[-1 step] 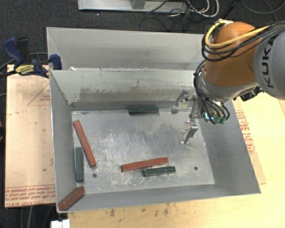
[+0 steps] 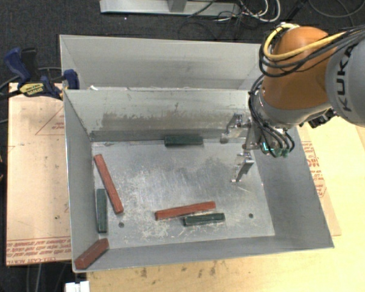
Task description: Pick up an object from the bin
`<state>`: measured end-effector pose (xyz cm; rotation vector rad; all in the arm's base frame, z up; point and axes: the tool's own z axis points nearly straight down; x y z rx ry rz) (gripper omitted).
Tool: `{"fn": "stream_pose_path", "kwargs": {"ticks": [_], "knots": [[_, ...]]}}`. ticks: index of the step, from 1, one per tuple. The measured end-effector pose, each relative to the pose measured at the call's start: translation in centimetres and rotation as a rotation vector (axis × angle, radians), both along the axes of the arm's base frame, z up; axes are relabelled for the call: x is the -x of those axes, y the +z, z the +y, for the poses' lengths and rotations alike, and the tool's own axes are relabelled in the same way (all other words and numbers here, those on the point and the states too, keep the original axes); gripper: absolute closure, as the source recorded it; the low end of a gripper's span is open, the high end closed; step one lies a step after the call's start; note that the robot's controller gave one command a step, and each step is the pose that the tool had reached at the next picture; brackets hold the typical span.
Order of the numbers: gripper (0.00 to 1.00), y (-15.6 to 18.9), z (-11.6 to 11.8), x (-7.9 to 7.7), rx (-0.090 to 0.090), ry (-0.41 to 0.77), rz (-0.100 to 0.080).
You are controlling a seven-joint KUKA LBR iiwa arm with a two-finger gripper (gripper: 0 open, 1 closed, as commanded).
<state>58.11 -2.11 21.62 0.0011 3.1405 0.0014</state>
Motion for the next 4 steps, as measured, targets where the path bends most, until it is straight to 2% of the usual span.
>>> {"fn": "stream_pose_path", "kwargs": {"ticks": [1,2,3,4], "knots": [[0.0,-4.8,1.0,4.4,0.001,0.029,-0.004],[1.0,-14.0,1.6,1.7,0.0,0.384,-0.005],[1.0,-14.0,1.6,1.7,0.0,0.384,-0.005],[1.0,4.1,2.9,-0.4,0.002,0.396,-0.011]]}}
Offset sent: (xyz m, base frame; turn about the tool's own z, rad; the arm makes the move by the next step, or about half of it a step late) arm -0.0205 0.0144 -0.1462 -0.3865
